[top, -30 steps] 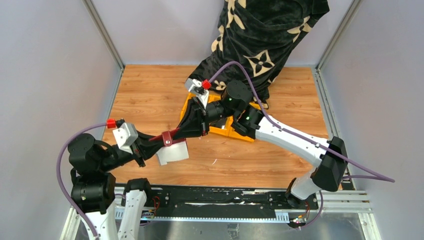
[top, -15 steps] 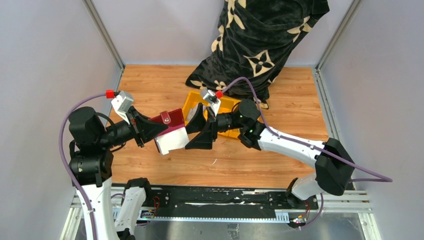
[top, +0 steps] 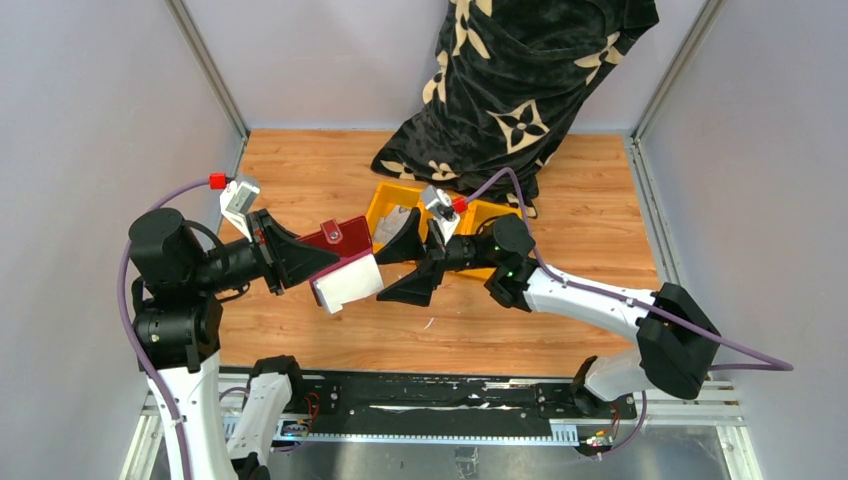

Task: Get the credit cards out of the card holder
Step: Remove the credit card from the card holder.

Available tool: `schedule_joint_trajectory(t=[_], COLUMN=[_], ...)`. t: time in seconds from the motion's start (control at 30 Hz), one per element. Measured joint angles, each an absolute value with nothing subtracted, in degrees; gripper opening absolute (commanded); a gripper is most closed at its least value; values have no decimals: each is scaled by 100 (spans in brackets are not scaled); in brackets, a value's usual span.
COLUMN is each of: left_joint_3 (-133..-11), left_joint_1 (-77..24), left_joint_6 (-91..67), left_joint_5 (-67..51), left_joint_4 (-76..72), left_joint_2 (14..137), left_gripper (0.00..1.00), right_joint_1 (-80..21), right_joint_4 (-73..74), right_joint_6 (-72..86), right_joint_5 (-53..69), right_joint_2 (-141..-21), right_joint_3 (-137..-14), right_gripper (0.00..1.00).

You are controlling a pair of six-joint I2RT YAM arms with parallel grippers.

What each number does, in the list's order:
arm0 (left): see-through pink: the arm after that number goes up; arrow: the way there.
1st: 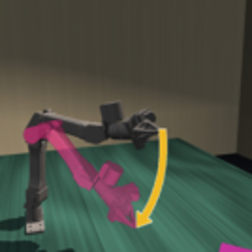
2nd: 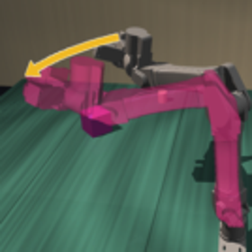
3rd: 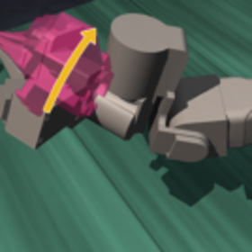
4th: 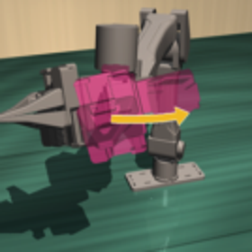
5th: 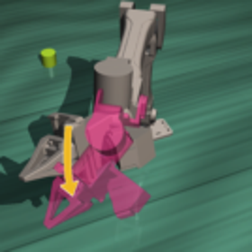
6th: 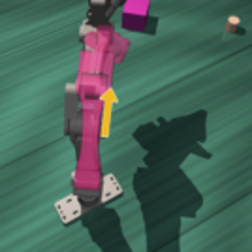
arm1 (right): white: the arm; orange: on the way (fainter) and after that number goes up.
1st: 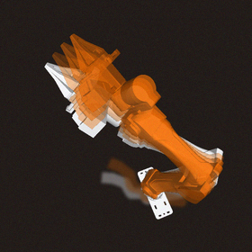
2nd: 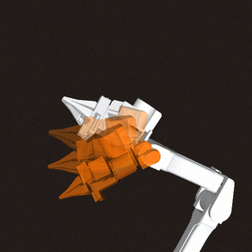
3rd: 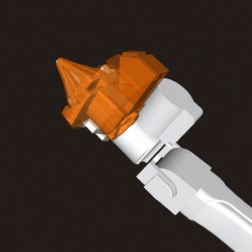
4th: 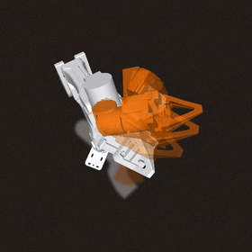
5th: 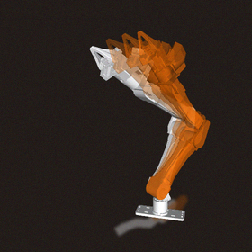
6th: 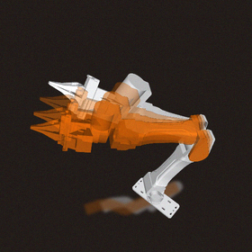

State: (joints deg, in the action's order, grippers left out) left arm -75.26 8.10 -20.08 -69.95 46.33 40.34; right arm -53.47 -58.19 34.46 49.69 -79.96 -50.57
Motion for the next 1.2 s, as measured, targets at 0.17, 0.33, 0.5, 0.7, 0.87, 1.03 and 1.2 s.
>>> schedule_joint_trajectory(t=[0.17, 0.33, 0.5, 0.7, 0.87, 1.03, 1.2], left_joint_3=[-7636, -7732, -7736, -7756, -7824, -7881, -7881], left_joint_1=[810, 810, 810, 810, 810, 810, 810], left_joint_6=[-2156, -2259, -2331, -2414, -2480, -2558, -2611], left_joint_5=[-7076, -7161, -7194, -7210, -7266, -7330, -7393], left_joint_4=[4633, 4624, 4617, 4619, 4600, 4571, 4545], left_joint_2=[4051, 4051, 4051, 4051, 4051, 4077, 4093], left_gripper=[0, 0, 0, 0, 0, 0, 0], right_joint_1=[-5380, -5478, -5531, -5730, -5822, -5924, -6073], right_joint_4=[-5524, -5221, -5103, -4987, -4974, -4974, -5004], right_joint_6=[2825, 2198, 1870, 1612, 1485, 1326, 1173], right_joint_5=[4700, 4403, 4125, 3907, 3662, 3308, 3028], right_joint_2=[-7782, -7607, -7594, -7673, -7677, -7679, -7677], right_joint_3=[-4915, -4856, -4869, -5098, -5155, -5349, -5636], right_gripper=[82, 82, 82, 81, 81, 81, 81])
